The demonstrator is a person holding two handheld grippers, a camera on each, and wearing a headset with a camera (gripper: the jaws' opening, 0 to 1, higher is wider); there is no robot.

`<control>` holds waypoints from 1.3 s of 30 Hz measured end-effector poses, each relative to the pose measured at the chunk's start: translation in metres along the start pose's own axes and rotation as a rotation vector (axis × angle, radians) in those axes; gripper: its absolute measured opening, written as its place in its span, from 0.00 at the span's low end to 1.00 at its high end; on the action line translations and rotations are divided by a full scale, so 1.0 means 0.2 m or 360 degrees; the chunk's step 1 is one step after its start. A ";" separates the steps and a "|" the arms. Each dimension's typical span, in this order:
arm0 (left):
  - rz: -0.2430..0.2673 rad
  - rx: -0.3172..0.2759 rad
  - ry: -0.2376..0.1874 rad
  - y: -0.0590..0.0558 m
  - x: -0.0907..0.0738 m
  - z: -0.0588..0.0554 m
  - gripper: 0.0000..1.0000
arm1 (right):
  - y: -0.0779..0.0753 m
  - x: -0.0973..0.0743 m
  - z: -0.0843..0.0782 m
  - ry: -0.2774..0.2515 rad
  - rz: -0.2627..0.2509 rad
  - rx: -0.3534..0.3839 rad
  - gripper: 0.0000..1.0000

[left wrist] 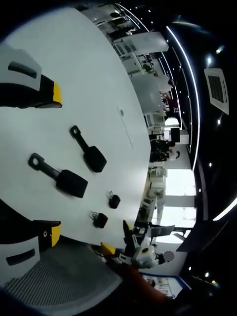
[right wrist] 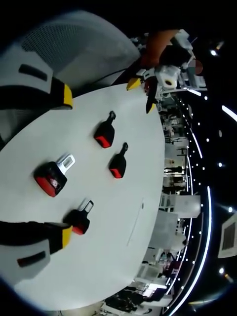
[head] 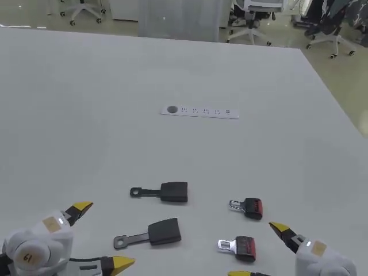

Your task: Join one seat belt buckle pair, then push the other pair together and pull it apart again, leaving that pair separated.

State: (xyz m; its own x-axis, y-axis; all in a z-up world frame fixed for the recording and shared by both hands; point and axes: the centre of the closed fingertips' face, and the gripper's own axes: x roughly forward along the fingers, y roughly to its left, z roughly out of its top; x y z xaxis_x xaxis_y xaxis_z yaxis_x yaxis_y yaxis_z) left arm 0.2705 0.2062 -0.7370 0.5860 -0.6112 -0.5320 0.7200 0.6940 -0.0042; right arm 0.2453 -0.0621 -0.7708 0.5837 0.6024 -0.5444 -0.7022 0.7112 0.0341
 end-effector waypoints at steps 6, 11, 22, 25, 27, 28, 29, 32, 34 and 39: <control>0.0000 0.0013 0.0009 -0.01 0.01 -0.01 0.96 | 0.01 0.00 -0.01 0.0008 0.0020 0.0007 0.96; -0.0009 0.0014 0.0014 -0.02 0.01 -0.01 0.96 | 0.02 -0.01 -0.02 0.0023 0.0037 -0.0012 0.96; -0.0038 0.0057 0.0008 -0.04 0.05 0.01 0.95 | 0.00 -0.02 -0.03 0.0049 0.0083 -0.0050 0.93; -0.0046 0.0068 0.0021 -0.05 0.07 0.01 0.95 | -0.01 -0.02 -0.03 0.0056 0.0096 -0.0059 0.93; -0.0051 0.0077 0.0026 -0.05 0.08 0.01 0.94 | -0.02 -0.01 -0.04 0.0060 0.0100 -0.0073 0.93; -0.0054 0.0078 0.0029 -0.05 0.09 0.02 0.94 | -0.03 -0.01 -0.04 0.0073 0.0100 -0.0081 0.93; -0.0056 0.0076 0.0032 -0.05 0.10 0.01 0.94 | -0.04 0.00 -0.05 0.0078 0.0102 -0.0084 0.93; -0.0065 0.0074 0.0039 -0.06 0.12 0.01 0.94 | -0.05 0.00 -0.06 0.0089 0.0114 -0.0085 0.93; -0.0076 0.0075 0.0048 -0.06 0.14 0.01 0.94 | -0.06 0.01 -0.07 0.0106 0.0120 -0.0099 0.93; -0.0115 0.0100 0.0081 -0.08 0.19 0.00 0.92 | -0.08 0.03 -0.11 0.0172 0.0158 -0.0143 0.90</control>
State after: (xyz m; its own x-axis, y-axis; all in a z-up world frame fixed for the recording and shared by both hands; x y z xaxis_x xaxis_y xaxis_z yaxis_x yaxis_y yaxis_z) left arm 0.2806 0.1715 -0.7582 0.5132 -0.6379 -0.5743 0.7826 0.6225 0.0079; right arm 0.2509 -0.0792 -0.7933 0.4658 0.6221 -0.6292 -0.7906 0.6120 0.0199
